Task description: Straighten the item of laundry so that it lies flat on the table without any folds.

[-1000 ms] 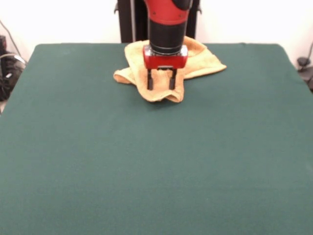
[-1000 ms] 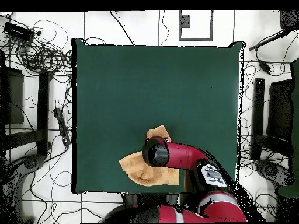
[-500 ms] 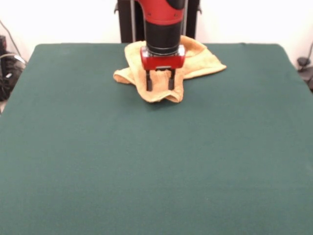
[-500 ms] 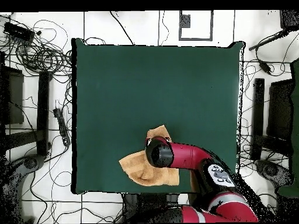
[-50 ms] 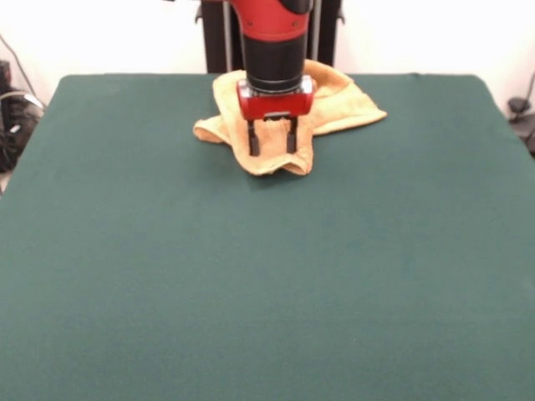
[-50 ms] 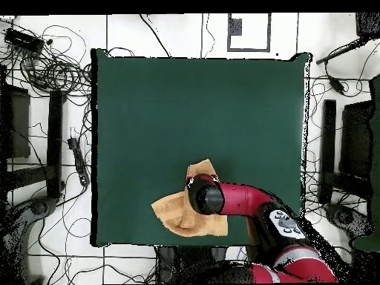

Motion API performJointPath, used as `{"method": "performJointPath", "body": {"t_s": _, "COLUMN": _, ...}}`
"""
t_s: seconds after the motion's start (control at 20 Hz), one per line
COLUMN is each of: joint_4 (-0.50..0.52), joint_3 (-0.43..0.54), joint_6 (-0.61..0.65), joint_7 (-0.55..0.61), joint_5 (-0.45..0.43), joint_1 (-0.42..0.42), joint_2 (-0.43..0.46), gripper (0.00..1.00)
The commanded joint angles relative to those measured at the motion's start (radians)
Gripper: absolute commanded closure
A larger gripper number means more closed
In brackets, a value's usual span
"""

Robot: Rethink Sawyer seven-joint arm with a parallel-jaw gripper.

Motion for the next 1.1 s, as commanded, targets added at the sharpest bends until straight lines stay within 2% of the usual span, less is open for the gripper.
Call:
{"method": "performJointPath", "body": {"t_s": 0.05, "joint_4": -0.014, "joint_3": 0.049, "joint_6": -0.063, "joint_7": 0.066, "joint_5": -0.075, "joint_1": -0.059, "joint_2": 0.075, "gripper": 0.0}}
{"method": "performJointPath", "body": {"t_s": 0.4, "joint_4": -0.009, "joint_3": 0.042, "joint_6": -0.06, "joint_7": 0.077, "joint_5": -0.101, "joint_1": -0.072, "joint_2": 0.061, "gripper": 0.0}}
{"method": "performJointPath", "body": {"t_s": 0.65, "joint_4": 0.043, "joint_3": 0.029, "joint_6": 0.034, "joint_7": 0.063, "joint_5": -0.097, "joint_1": -0.1, "joint_2": -0.07, "gripper": 0.0}}
{"method": "performJointPath", "body": {"t_s": 1.1, "joint_4": 0.038, "joint_3": 0.042, "joint_6": 0.116, "joint_7": 0.031, "joint_5": -0.113, "joint_1": -0.126, "joint_2": -0.136, "gripper": 0.0}}
